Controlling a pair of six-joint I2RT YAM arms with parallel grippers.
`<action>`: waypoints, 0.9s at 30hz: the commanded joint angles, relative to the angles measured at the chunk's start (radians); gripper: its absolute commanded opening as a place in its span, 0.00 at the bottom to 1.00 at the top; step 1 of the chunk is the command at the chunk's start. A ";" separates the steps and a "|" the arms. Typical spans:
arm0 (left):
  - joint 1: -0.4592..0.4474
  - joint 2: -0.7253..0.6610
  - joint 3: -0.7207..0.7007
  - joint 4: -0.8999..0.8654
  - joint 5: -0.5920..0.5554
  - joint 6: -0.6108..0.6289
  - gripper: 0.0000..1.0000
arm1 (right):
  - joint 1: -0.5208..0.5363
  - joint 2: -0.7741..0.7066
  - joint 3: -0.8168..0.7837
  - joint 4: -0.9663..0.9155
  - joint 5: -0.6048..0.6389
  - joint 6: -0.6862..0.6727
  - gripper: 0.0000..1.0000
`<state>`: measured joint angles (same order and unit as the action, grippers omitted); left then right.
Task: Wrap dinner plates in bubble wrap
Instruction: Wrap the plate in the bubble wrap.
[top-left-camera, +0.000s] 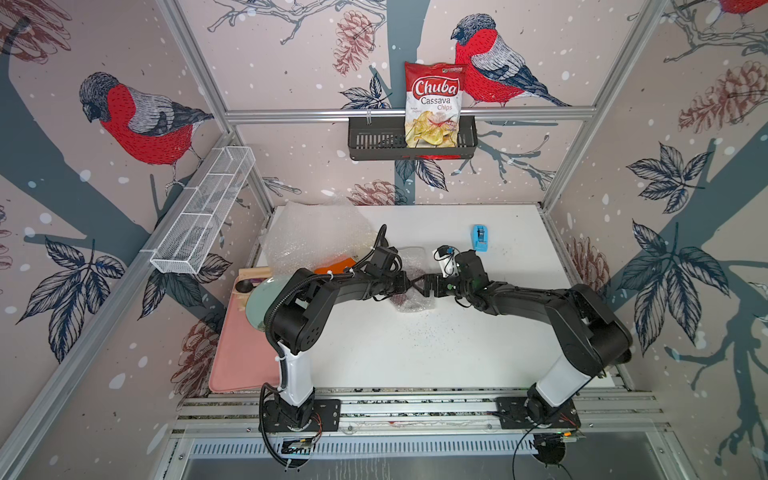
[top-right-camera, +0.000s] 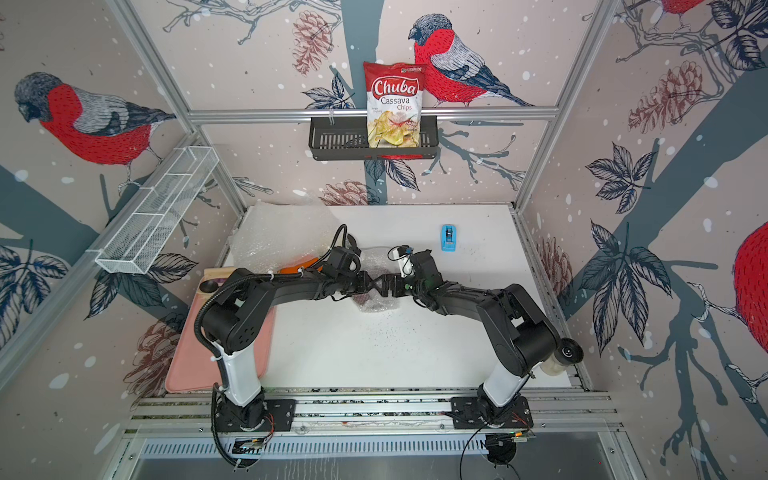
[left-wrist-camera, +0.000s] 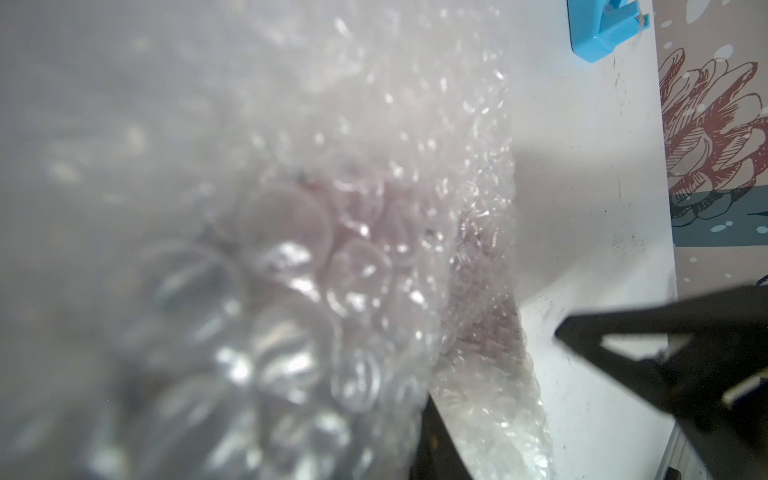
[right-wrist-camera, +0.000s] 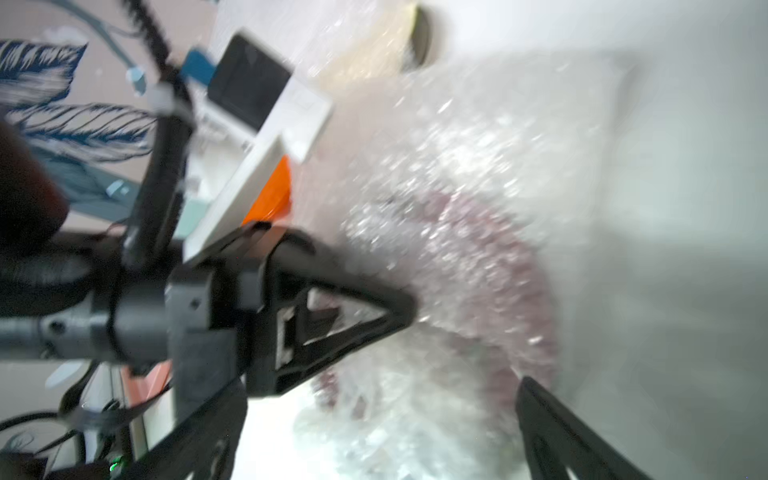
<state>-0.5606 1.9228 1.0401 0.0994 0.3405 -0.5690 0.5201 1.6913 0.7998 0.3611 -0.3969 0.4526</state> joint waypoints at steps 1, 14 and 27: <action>0.000 0.021 -0.011 -0.193 -0.050 0.026 0.22 | -0.064 0.070 0.058 -0.019 -0.031 0.042 1.00; 0.015 0.011 -0.016 -0.178 -0.003 0.050 0.22 | -0.122 0.487 0.437 -0.106 -0.390 0.005 0.67; 0.054 -0.039 -0.101 -0.170 0.007 0.071 0.28 | -0.170 0.394 0.443 0.033 -0.449 -0.063 0.00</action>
<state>-0.5117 1.8641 0.9665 0.1040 0.4000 -0.4984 0.3576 2.1307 1.2541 0.3038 -0.8577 0.4751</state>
